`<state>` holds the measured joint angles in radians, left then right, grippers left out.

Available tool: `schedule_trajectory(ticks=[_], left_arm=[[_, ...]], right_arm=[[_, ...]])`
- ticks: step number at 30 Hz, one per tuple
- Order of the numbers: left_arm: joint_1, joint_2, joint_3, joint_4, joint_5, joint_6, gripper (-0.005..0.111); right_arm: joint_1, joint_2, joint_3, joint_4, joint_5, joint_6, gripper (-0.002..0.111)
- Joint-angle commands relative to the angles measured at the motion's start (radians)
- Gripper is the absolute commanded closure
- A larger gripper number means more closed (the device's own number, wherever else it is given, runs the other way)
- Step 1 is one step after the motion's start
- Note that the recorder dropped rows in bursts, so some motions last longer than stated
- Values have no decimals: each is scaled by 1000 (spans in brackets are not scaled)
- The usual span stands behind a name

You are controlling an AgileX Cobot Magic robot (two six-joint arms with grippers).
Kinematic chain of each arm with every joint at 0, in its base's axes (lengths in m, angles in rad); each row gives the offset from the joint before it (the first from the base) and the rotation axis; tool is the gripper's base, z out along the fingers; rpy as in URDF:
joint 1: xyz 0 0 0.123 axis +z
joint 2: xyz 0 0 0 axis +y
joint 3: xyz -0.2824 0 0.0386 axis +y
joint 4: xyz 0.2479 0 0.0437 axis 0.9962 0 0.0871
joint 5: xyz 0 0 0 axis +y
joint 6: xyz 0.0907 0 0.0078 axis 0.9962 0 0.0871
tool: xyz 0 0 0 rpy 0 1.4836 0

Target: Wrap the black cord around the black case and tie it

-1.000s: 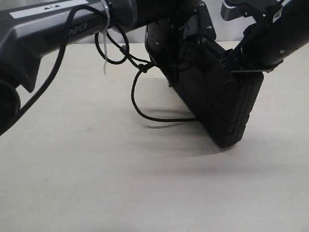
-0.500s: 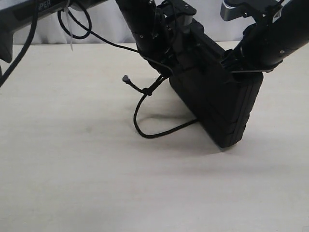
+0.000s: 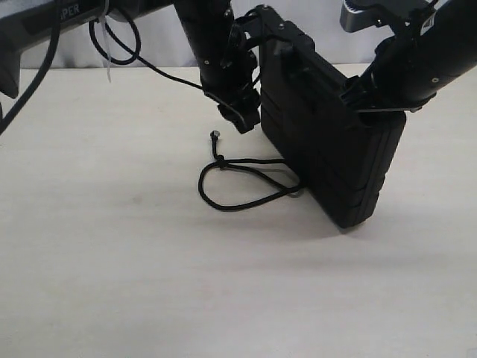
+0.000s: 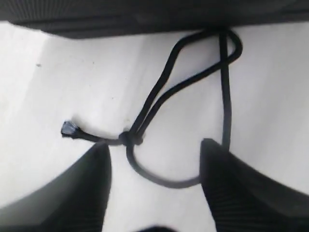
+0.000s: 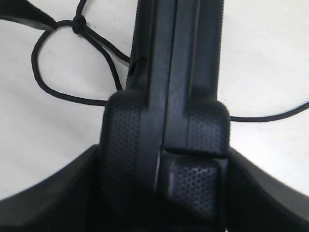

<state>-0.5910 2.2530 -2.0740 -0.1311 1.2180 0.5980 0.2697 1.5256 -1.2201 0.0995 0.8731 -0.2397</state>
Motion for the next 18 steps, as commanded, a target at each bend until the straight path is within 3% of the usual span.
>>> schedule_trajectory(ticks=[1, 6, 9, 18], left_arm=[[35, 5, 130, -37, -69, 124, 53], [37, 5, 291, -44, -341, 334, 52], [37, 5, 346, -40, -490, 350, 52], [57, 67, 346, 51, -530, 209, 53]], right_arm=[[0, 2, 4, 24, -6, -10, 104], [0, 2, 4, 24, -8, -10, 104], [0, 2, 4, 24, -7, -10, 104], [0, 2, 4, 24, -5, -10, 104]])
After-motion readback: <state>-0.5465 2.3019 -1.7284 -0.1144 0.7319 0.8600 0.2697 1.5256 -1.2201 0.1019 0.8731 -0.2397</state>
